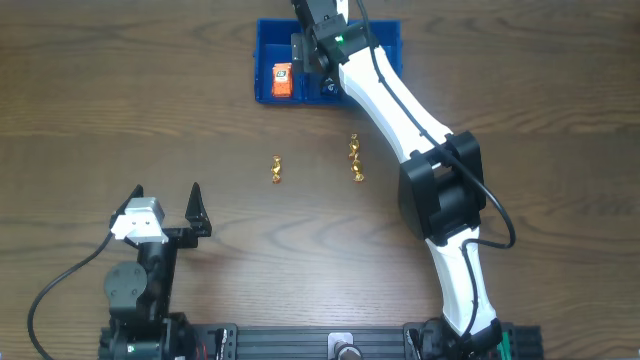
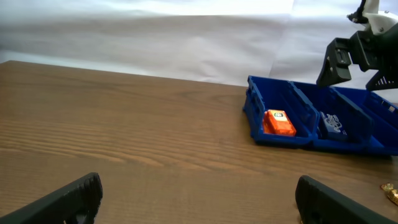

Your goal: Sort Candies Into Trays

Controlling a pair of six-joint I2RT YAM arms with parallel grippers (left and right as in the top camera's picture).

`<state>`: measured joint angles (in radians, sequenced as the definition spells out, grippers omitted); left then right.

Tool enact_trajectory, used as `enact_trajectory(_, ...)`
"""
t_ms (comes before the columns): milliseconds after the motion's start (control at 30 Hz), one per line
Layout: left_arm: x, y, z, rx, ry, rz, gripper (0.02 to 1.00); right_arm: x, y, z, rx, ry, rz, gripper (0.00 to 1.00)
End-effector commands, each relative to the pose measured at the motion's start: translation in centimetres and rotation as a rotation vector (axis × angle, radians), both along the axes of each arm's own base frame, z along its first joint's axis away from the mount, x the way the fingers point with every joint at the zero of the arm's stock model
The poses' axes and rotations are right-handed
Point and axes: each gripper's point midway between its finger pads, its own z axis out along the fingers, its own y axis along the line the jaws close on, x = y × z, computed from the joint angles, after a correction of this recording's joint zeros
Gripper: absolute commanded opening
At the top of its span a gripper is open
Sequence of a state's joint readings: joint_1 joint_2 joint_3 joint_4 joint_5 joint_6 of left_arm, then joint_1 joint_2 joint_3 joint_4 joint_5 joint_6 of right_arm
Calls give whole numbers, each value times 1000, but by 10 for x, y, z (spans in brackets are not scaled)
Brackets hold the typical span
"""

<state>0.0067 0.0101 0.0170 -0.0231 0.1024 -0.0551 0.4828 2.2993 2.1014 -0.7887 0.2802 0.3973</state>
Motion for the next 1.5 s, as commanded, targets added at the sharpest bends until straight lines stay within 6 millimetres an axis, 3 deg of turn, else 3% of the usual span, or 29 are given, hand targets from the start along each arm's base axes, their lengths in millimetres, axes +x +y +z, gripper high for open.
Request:
enact_trajectory(33,-1,1,-16,-5,54,6,996,-11,12,52,24,-43,29,998)
enact_trajectory(100,-1,1,-16,-5,54,6,993,-35,23,75,28,-30,54,998)
enact_trajectory(200,-1,1,-16,-5,54,6,998,-77,34,84,33,45,48,998)
enact_trajectory(367,-1,1,-16,-5,54,6,996,-143,65,51,50,255,51,998)
enact_trajectory(567,-1,1,-16,-5,54,6,998,-182,96,2,14,330,99,998)
enact_trajectory(900,-1,1,-16,-5,54,6,998,-200,113,-79,29,371,129,978)
enact_trajectory(1067,-1,1,-16,-5,54,6,998,-195,117,-111,22,377,126,952)
enact_trajectory(1300,-1,1,-16,-5,54,6,998,-192,118,-125,26,385,100,860)
enact_trajectory(1500,-1,1,-16,-5,54,6,996,-193,117,-125,30,391,92,641)
